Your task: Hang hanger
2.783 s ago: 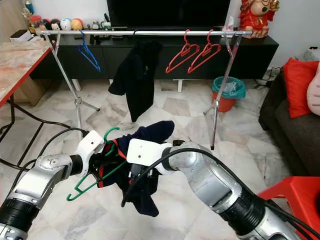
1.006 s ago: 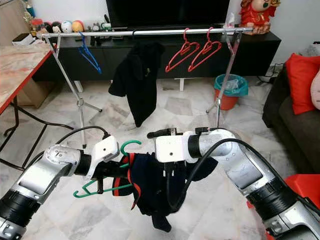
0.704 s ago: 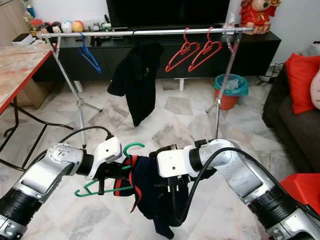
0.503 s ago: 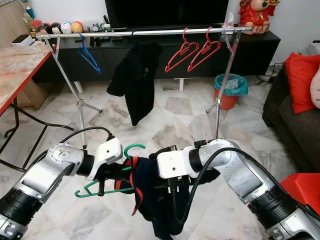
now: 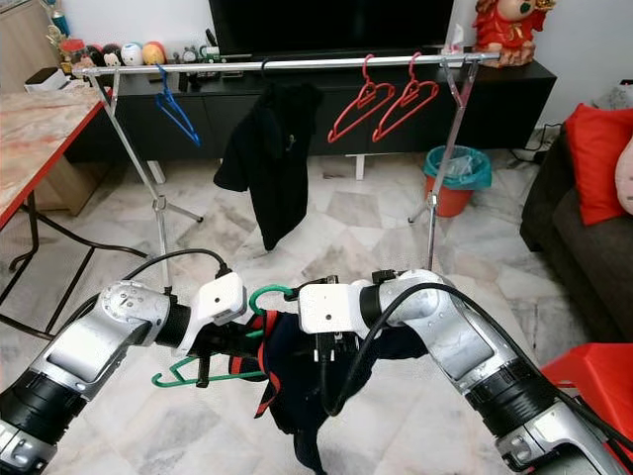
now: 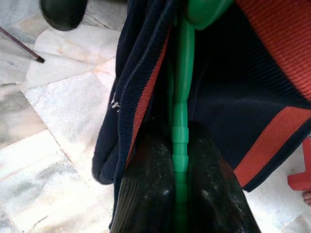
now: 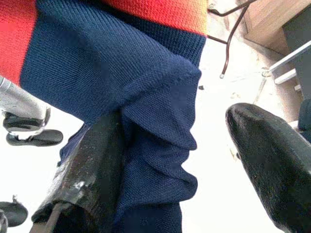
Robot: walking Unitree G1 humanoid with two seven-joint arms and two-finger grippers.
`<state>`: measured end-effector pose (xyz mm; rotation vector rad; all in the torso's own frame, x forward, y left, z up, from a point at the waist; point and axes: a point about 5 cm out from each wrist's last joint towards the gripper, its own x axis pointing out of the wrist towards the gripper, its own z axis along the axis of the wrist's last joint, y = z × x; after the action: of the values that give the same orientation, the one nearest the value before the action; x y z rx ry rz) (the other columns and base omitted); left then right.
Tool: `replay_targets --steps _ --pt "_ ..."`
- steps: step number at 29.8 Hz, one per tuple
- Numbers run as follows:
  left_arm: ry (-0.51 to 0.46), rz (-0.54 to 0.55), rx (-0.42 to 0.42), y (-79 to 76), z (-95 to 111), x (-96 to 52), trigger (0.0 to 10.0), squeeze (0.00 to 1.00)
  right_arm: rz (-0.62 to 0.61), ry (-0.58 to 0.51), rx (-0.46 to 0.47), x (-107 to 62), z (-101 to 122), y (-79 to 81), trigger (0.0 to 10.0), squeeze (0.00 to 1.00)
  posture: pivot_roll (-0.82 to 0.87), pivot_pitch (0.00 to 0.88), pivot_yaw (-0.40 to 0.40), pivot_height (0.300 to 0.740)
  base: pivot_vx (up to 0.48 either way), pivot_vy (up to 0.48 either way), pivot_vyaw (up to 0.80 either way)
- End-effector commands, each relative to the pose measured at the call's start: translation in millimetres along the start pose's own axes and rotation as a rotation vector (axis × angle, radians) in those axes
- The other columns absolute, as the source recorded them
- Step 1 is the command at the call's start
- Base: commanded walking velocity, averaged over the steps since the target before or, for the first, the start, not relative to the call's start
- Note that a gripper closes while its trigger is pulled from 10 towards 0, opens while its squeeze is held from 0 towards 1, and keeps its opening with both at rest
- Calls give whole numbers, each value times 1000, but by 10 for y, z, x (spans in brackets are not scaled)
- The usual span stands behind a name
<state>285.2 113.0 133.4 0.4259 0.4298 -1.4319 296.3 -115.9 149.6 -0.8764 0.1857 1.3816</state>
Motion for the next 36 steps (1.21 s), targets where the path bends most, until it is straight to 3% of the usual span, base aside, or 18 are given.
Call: replay_targets --steps 1,2,8,36 --pt "-10 1 54 13 92 -23 10000 0 17 -19 12 -7 17 4 10000 0 -105 0 54 740 0 0 0" --pt "-11 1 53 14 94 -24 10000 0 40 -27 22 -11 14 33 0 0 -102 0 53 740 0 0 0" --pt "-7 5 52 26 85 -36 10000 0 95 -9 30 -16 -32 108 0 0 -102 0 54 740 0 0 0" --pt "-18 17 48 50 110 -27 10000 0 98 18 68 35 -88 122 0 0 -98 0 55 740 0 0 0"
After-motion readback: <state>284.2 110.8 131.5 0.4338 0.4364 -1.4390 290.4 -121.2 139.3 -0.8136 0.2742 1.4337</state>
